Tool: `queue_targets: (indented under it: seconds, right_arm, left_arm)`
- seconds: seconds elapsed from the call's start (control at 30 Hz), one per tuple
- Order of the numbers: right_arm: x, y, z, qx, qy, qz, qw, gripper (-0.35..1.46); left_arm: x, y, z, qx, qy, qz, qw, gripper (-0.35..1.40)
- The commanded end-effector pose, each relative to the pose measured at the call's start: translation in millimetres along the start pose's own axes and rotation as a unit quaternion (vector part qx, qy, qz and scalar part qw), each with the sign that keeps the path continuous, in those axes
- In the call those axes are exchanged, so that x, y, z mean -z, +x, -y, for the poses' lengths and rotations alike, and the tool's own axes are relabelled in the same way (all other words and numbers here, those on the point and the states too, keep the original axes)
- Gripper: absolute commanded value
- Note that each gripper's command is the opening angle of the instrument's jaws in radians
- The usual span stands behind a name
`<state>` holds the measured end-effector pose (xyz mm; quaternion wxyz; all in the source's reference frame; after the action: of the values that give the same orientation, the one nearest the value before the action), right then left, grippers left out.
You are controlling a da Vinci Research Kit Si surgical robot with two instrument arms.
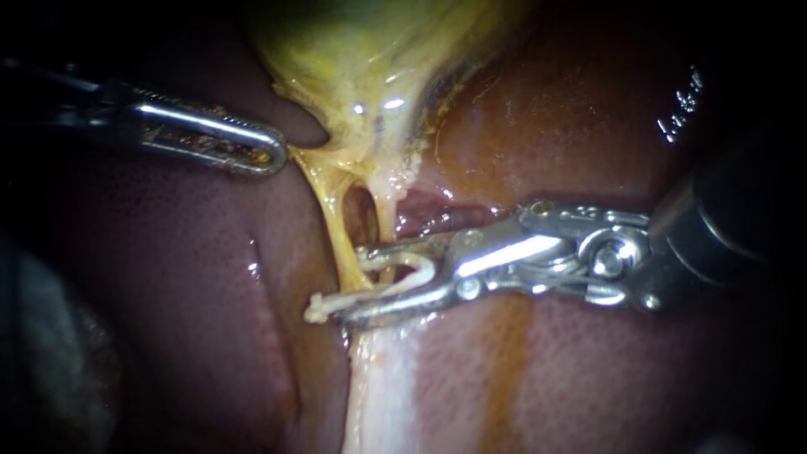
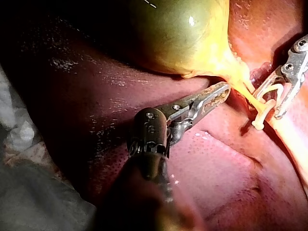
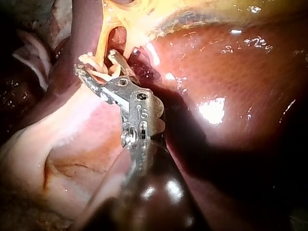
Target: Clipping second clip left tube
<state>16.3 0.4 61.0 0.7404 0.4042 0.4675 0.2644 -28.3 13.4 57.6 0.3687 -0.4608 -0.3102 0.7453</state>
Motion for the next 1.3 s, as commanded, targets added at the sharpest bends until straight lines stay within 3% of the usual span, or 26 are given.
queue_targets:
  seconds: [0.03, 0.23, 0.6, 0.83, 1.3]
  right_arm:
    - [-0.1, -0.1, -0.2, -0.003, -0.001, 0.0, 1.0, 0.49]
    - [-1.1, 0.0, -0.5, -0.002, -0.004, 0.001, 1.0, 0.49]
    - [-3.5, 1.1, 0.6, -0.003, 0.001, 0.001, 1.0, 0.49]
    - [-4.0, 1.3, 1.0, -0.002, 0.017, -0.011, 0.9998, 0.5]
    - [-4.3, 2.4, 6.0, 0.01, 0.088, -0.016, 0.9959, 0.47]
  left_arm:
    - [0.0, 0.0, 0.0, 0.0, 0.0, 0.0, 1.0, -0.35]
    - [-0.2, 0.1, 0.0, 0.0, 0.001, 0.0, 1.0, -0.35]
    - [-0.5, 0.1, -0.1, 0.0, 0.002, -0.001, 1.0, -0.35]
    - [-0.5, 0.1, -0.1, 0.0, 0.002, -0.001, 1.0, -0.35]
    - [-0.5, 0.0, -0.1, 0.0, 0.002, -0.001, 1.0, -0.35]
